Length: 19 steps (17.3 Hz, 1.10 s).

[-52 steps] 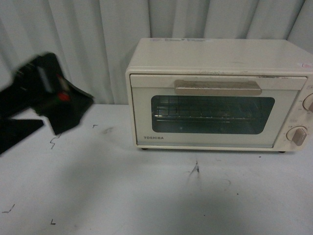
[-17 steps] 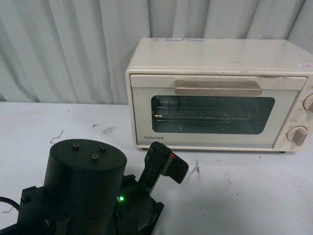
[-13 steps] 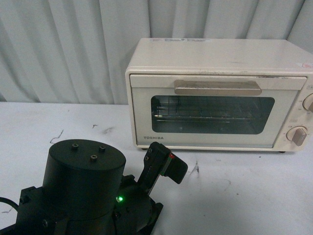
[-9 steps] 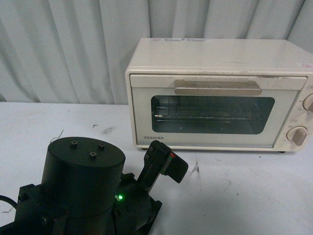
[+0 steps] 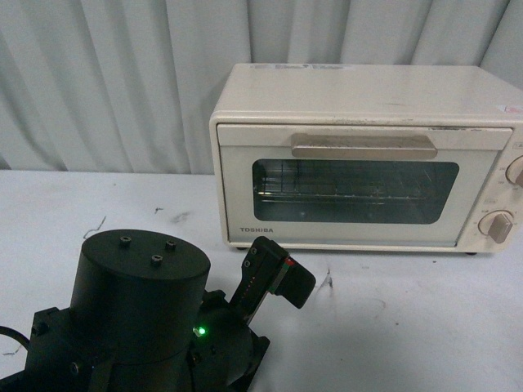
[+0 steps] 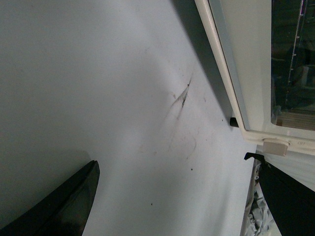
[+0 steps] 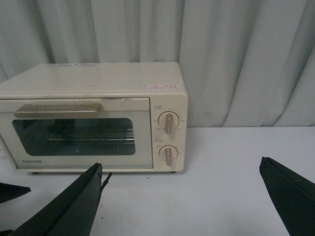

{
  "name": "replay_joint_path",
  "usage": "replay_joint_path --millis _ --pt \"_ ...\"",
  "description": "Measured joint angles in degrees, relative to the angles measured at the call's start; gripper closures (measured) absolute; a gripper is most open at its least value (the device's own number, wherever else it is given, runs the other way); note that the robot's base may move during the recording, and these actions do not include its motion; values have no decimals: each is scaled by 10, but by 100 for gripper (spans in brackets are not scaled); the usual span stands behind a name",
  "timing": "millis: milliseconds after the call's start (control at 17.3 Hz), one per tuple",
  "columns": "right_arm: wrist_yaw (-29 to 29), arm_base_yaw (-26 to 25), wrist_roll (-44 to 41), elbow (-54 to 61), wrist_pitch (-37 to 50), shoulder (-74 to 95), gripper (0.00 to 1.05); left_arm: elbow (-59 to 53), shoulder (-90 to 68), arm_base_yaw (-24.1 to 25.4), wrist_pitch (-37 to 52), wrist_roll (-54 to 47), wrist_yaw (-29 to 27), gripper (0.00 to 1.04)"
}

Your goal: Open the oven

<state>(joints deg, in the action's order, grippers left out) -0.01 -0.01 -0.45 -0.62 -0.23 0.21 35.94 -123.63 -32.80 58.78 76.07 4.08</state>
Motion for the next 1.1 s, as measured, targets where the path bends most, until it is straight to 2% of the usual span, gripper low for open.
replay_joint_path --millis 290,348,406,464,521,637,695,753,869,1101 --pt "0 0 0 0 0 0 6 0 0 0 0 0 0 7" --pt "55 20 -7 -1 1 13 6 0 0 0 0 0 0 7" --pt "95 7 -11 -9 94 111 6 0 0 0 0 0 0 7" --pt "79 -17 -23 -23 197 207 6 0 0 0 0 0 0 7" --pt "63 -27 -30 -35 253 264 6 0 0 0 0 0 0 7" --pt "15 -57 -55 -113 435 482 6 0 0 0 0 0 0 7" --pt "1 -60 -69 -158 483 570 6 0 0 0 0 0 0 7" --pt "-19 -60 -83 -207 501 648 6 0 0 0 0 0 0 7" --pt "-48 -51 -127 -306 472 779 6 0 0 0 0 0 0 7" --pt "-85 -23 -226 -413 437 888 6 0 0 0 0 0 0 7"
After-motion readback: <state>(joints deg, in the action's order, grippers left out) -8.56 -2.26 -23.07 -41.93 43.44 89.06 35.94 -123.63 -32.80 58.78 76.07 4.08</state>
